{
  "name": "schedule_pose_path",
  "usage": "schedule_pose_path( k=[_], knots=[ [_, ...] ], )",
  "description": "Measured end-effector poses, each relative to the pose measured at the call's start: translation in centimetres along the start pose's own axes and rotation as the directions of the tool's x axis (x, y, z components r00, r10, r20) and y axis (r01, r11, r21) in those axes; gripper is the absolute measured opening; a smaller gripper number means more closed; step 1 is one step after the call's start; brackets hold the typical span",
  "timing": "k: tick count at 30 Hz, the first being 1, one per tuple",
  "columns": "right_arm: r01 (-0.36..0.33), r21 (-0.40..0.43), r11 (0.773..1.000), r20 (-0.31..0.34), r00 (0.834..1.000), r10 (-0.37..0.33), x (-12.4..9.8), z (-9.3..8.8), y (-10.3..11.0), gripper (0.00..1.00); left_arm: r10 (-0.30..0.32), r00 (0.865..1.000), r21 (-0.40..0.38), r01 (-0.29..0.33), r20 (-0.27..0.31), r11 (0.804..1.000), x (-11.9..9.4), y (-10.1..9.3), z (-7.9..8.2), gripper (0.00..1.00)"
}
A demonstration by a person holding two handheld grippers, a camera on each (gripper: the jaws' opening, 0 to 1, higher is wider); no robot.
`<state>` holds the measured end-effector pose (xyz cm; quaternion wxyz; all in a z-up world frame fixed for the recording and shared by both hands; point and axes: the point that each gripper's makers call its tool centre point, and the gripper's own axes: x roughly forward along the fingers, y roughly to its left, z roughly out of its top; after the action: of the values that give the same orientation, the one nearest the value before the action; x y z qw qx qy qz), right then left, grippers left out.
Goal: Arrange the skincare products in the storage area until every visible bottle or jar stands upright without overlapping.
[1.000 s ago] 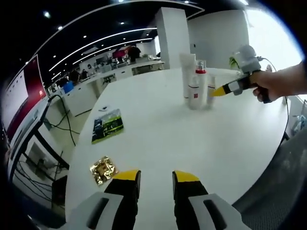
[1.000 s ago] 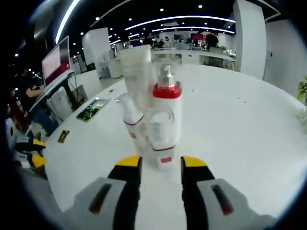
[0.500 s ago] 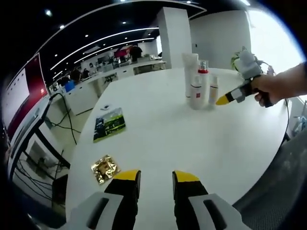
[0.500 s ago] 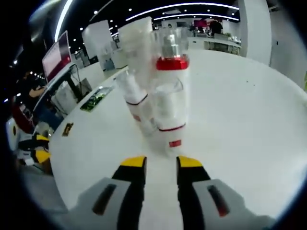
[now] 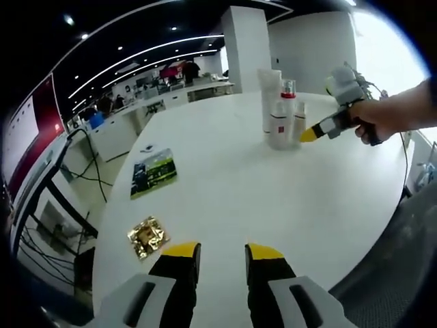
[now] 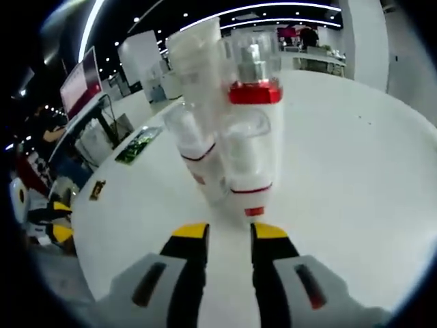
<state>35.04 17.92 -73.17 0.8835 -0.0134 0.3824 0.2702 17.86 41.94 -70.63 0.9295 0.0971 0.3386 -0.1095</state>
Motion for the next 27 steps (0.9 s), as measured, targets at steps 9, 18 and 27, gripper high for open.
schedule_pose_path(
  k=[9,18,27],
  knots=[
    [-0.03,0.009,1.0,0.019,0.999,0.03,0.7,1.1,1.2,0.25,0.004,1.0,0.001,-0.004,-0.004,1.0,0.0,0.1,-0.1,0.28],
    [-0.036,0.012,0.999,0.023,0.999,0.036,0.5,1.1,1.4,0.26,0.008,1.0,0.002,-0.008,-0.008,1.0,0.0,0.1,-0.2,0.28],
    [-0.046,0.018,0.999,0.033,0.998,0.045,0.5,1.4,1.3,0.27,0.006,1.0,0.005,-0.006,-0.016,1.0,0.1,0.0,-0.4,0.28]
  ],
)
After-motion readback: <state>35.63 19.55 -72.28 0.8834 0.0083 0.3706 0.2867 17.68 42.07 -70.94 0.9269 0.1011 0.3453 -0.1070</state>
